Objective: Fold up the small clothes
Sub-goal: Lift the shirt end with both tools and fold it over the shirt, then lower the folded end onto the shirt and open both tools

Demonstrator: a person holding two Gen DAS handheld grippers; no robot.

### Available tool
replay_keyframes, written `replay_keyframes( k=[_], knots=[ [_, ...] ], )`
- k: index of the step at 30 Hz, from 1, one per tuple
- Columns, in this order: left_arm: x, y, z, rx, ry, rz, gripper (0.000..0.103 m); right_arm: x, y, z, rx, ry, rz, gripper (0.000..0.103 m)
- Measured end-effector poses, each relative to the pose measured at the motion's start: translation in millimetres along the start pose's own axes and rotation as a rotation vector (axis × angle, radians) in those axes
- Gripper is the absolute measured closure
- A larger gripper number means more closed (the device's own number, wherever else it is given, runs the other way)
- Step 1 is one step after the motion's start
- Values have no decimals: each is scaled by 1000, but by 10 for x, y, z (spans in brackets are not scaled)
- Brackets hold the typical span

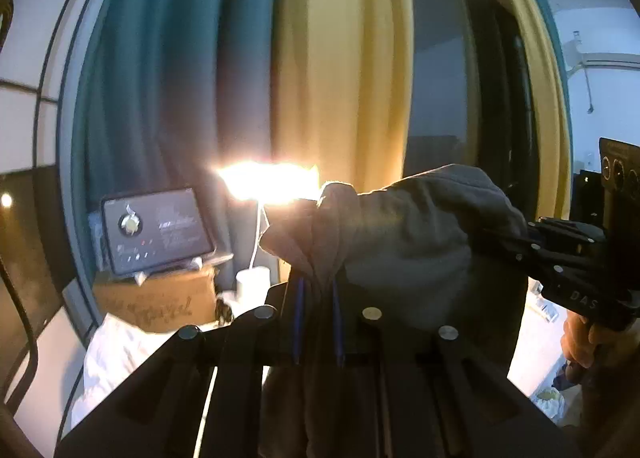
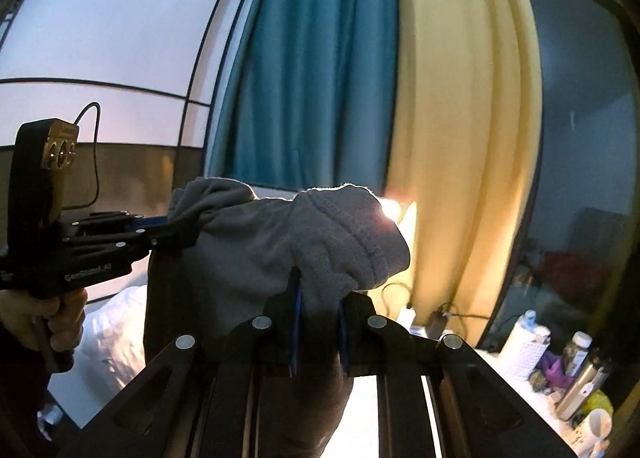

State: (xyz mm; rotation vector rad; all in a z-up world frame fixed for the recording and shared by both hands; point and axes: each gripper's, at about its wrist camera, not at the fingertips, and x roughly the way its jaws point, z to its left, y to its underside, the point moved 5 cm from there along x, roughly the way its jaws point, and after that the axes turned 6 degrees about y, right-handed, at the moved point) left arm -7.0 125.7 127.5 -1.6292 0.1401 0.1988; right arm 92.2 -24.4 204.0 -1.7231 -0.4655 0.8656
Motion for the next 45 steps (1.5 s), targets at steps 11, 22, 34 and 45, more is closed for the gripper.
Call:
replay_keyframes(
  k=[11,22,34,45],
  knots=[
    [467,496,324,-69,-24,153,93,689,553,78,42,-46,170,89],
    [1158,855,667,-124,-38,282,93,1572,985,-31,75,-52,305,89],
    [1775,998,999,-166,-56,371,93,2475,1260,-230,135,-79,394,91],
    [2282,1694,1325,-239,-90,559,93,3228,1977,-170,169,-128,567,91]
  ],
)
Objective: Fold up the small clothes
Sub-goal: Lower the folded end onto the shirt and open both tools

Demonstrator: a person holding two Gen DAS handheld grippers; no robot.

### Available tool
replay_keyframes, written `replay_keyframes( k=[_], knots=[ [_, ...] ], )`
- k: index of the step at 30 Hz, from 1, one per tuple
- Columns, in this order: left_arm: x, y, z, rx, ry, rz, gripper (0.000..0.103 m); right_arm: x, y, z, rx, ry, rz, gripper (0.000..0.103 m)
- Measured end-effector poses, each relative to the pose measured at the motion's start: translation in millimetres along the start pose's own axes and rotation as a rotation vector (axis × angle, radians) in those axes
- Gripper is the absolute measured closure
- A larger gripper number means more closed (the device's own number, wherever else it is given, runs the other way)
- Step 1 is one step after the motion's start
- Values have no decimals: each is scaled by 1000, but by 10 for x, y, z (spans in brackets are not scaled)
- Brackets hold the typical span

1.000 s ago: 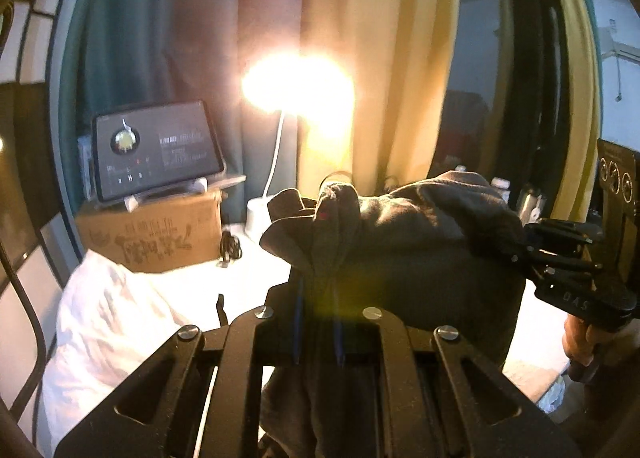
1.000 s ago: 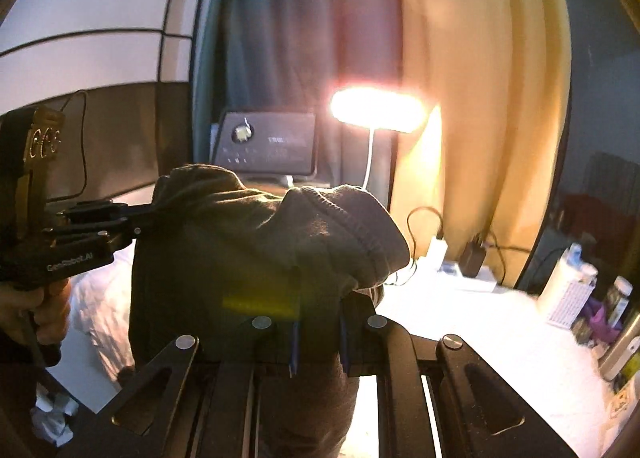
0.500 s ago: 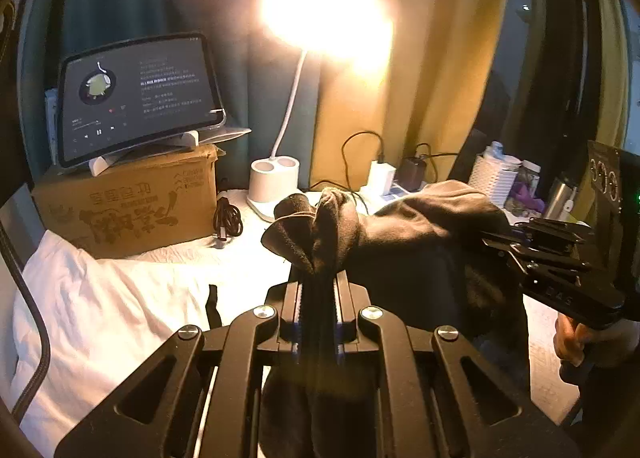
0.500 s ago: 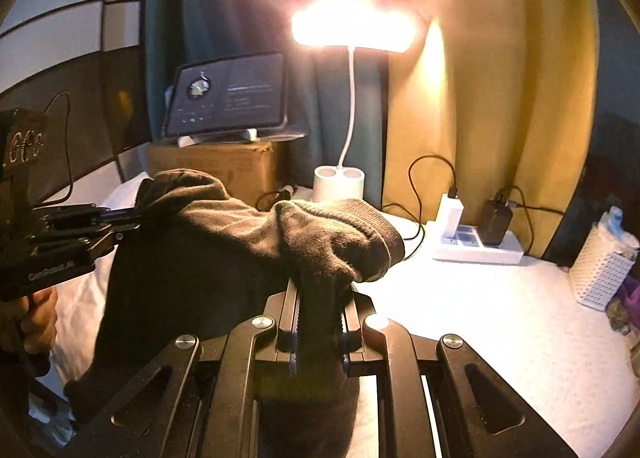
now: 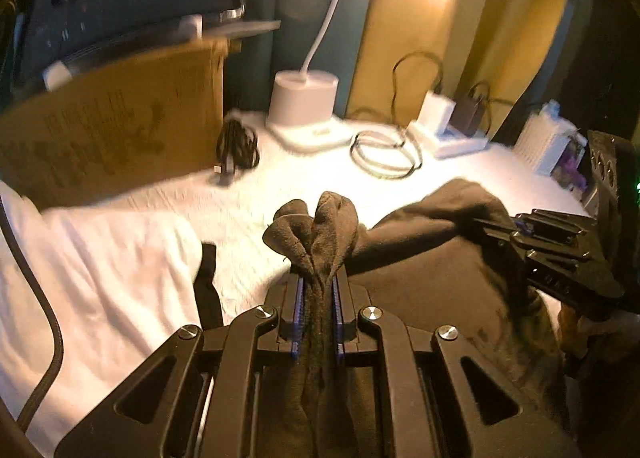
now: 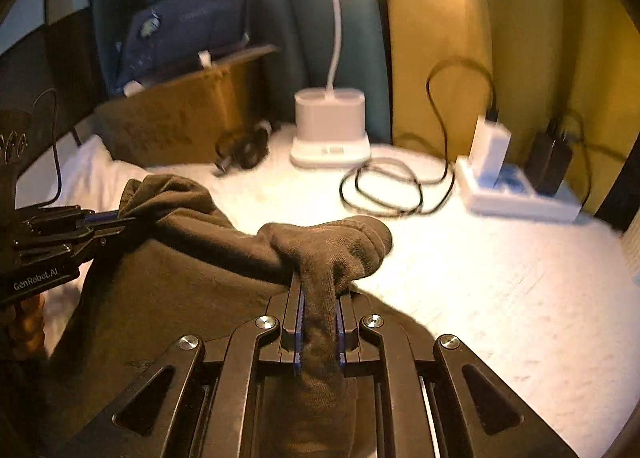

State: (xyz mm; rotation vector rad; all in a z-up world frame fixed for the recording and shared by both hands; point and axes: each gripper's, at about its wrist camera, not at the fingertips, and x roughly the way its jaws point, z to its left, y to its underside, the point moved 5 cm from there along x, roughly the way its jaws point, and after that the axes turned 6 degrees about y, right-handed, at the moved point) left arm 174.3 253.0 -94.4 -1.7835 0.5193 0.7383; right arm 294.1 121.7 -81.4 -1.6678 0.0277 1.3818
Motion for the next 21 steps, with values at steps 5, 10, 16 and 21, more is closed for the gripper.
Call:
replay_keyframes(
  k=[5,10,16,21],
  knots=[
    [203,75,124,-21,-17,57,92,272,98,-67,43,-40,68,91],
    [251,126,198,-45,-17,80,90,311,150,-243,112,-37,83,45],
    [175,125,232,-52,-36,85,87,180,217,-533,226,-44,92,45],
    [58,60,204,-44,-36,74,87,71,151,-698,221,34,60,45]
  ],
)
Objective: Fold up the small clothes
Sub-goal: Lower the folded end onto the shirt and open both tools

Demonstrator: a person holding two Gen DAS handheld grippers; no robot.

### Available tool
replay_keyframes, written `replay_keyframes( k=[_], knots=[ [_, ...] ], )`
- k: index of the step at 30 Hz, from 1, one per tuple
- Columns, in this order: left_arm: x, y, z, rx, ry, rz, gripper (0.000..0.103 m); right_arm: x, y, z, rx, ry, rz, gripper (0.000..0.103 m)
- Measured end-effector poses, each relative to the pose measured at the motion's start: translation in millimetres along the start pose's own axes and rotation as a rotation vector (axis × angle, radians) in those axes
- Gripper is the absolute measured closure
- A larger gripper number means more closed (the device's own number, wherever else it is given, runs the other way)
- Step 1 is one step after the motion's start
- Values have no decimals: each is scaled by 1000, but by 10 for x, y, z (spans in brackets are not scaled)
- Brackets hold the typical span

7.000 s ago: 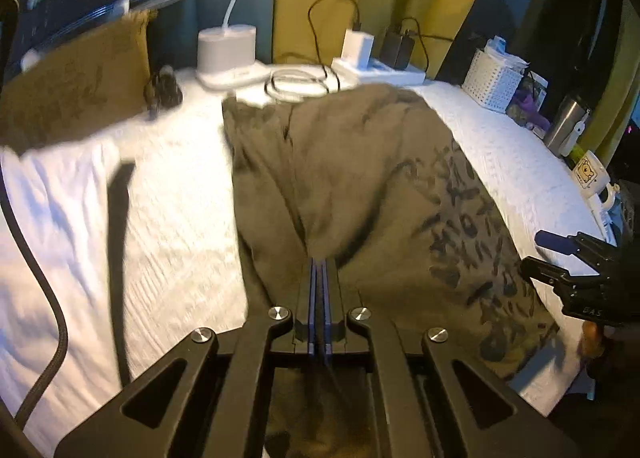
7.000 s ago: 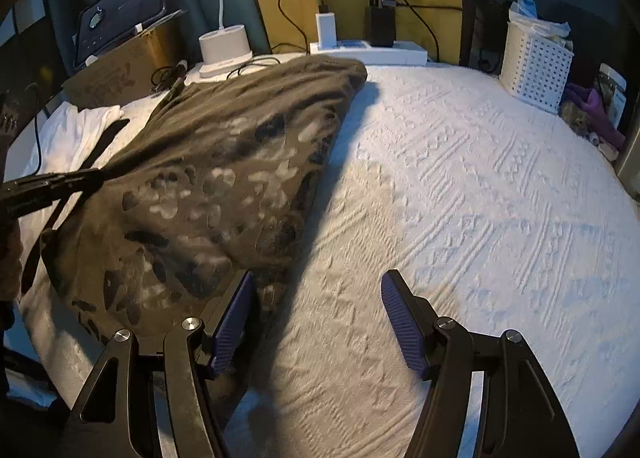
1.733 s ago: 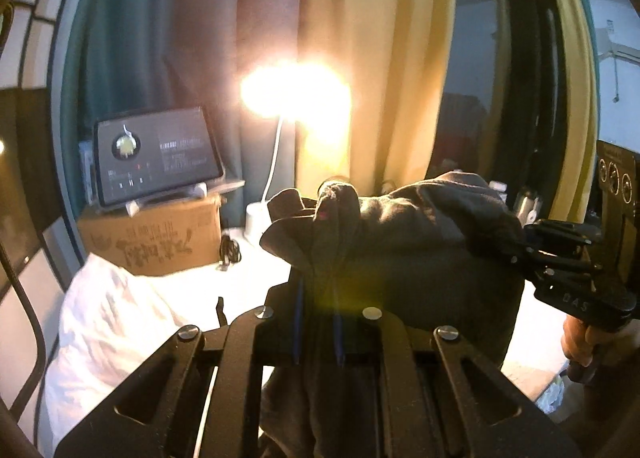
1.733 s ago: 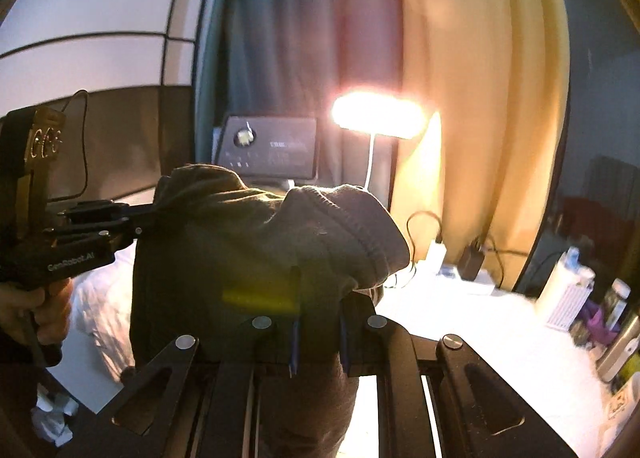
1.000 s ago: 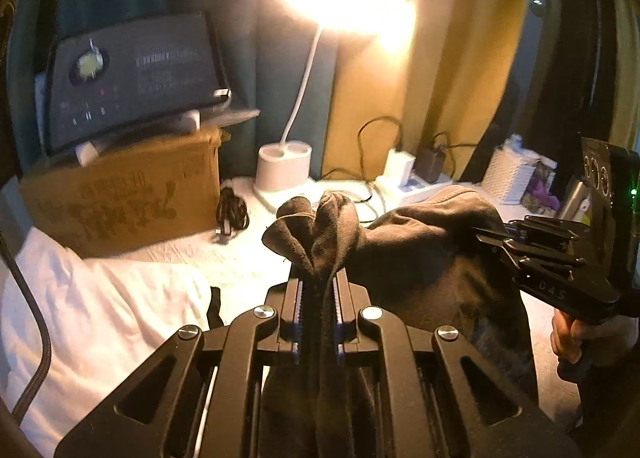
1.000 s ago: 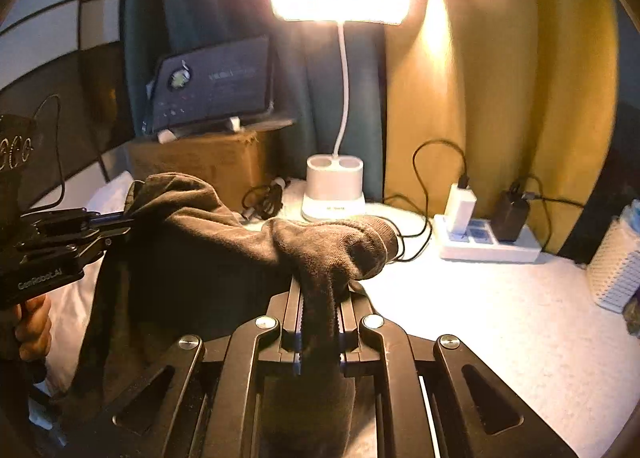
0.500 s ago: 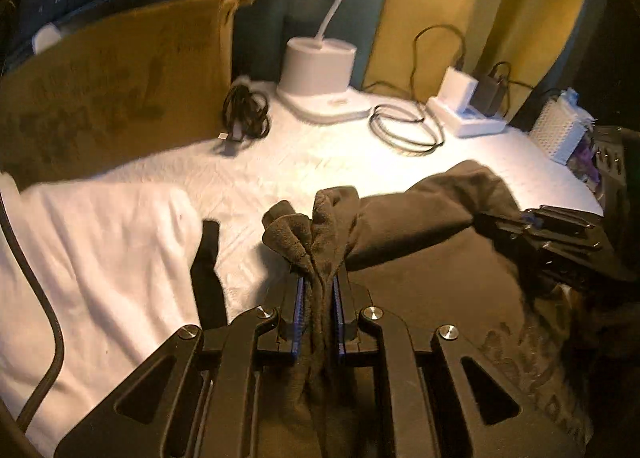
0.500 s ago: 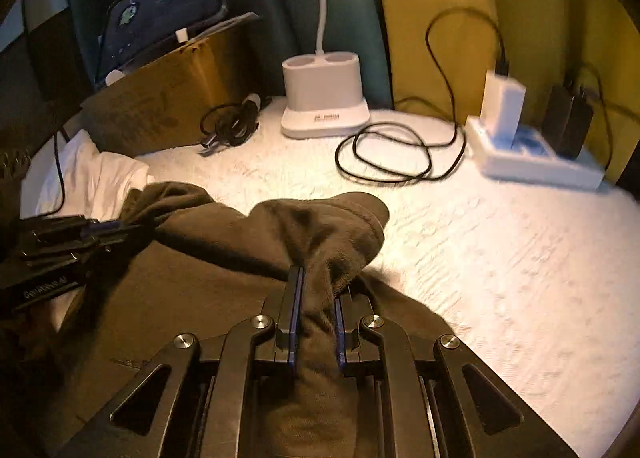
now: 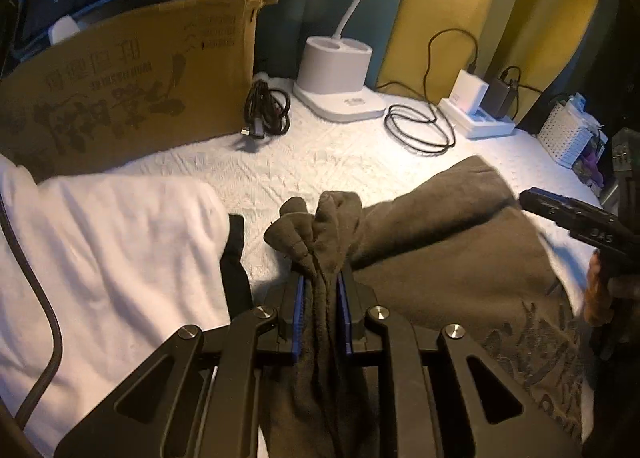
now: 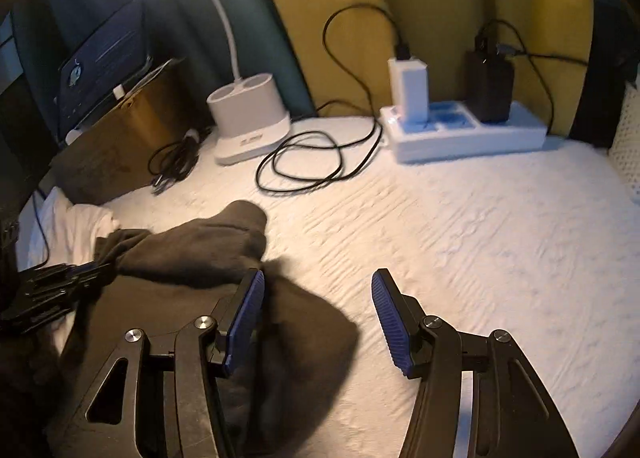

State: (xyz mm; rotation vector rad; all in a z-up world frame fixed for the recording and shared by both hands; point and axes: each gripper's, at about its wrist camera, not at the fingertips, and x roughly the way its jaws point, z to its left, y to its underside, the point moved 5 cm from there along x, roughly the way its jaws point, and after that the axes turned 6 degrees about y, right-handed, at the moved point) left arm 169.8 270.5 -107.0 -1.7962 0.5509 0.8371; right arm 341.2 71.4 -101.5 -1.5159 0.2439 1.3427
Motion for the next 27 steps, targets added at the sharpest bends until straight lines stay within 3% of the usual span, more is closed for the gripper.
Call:
replay_keyframes(
  k=[8,12,18,19,23,27],
  knots=[
    [10,-32,-56,30,-10,9,86,131,134,71,-35,-6,54,45],
    [139,23,82,20,-99,42,67,212,207,86,-85,76,63,45],
    [-83,-40,108,0,-93,-15,63,181,229,-15,-77,124,60,45],
    [-137,-54,85,3,-86,-28,61,165,233,-32,-68,125,61,45],
    [-299,-71,-26,3,-58,-71,38,48,255,-67,-48,138,50,45],
    [-388,-37,-144,14,-42,-81,37,-113,279,-43,-44,138,39,45]
  ],
)
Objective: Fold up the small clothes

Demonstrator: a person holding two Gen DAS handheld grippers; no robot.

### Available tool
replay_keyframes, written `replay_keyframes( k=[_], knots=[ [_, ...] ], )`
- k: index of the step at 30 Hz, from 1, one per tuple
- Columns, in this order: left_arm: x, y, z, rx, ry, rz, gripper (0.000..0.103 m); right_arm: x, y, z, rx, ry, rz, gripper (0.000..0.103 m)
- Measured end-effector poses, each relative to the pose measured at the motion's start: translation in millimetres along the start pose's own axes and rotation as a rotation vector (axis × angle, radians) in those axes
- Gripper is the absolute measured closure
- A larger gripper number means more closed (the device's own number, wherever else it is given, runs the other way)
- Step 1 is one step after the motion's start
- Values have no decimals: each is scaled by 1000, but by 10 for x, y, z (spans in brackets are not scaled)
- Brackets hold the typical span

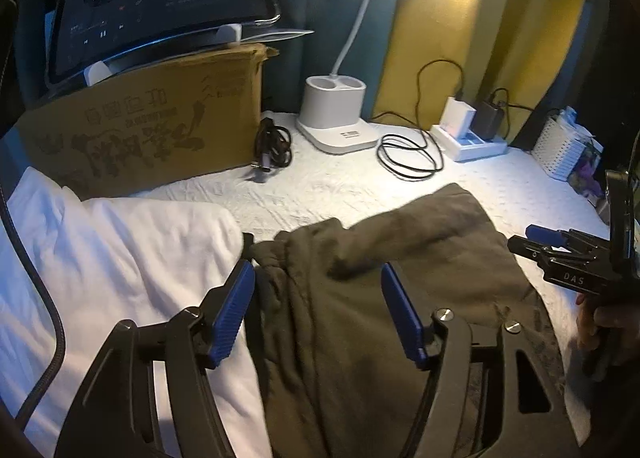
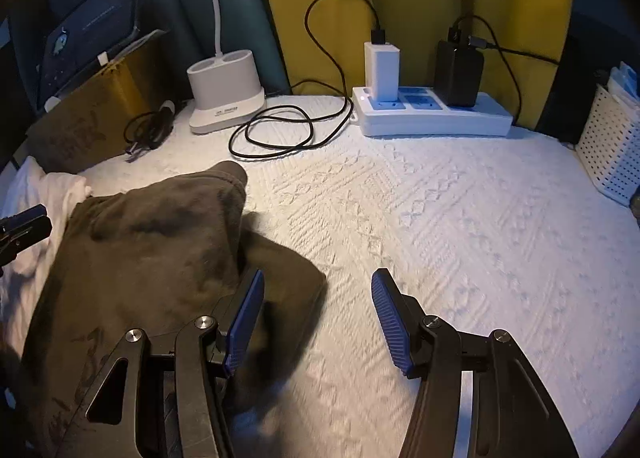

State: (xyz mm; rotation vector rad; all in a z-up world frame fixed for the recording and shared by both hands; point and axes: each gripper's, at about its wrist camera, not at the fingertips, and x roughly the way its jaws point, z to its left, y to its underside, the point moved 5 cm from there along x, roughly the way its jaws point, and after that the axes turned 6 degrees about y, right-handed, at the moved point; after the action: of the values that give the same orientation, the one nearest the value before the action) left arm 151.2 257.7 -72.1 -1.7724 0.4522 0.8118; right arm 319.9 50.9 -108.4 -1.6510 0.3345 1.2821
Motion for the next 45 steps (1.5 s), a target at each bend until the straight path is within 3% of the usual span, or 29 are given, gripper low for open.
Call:
replay_keyframes(
  k=[34,45],
  knots=[
    [-559,781,-1123,116,115,2,36,-1224,900,-187,-1,59,-62,45],
    [-748,900,-1525,165,137,-28,28,-1684,1219,-474,37,124,-98,44]
  ],
)
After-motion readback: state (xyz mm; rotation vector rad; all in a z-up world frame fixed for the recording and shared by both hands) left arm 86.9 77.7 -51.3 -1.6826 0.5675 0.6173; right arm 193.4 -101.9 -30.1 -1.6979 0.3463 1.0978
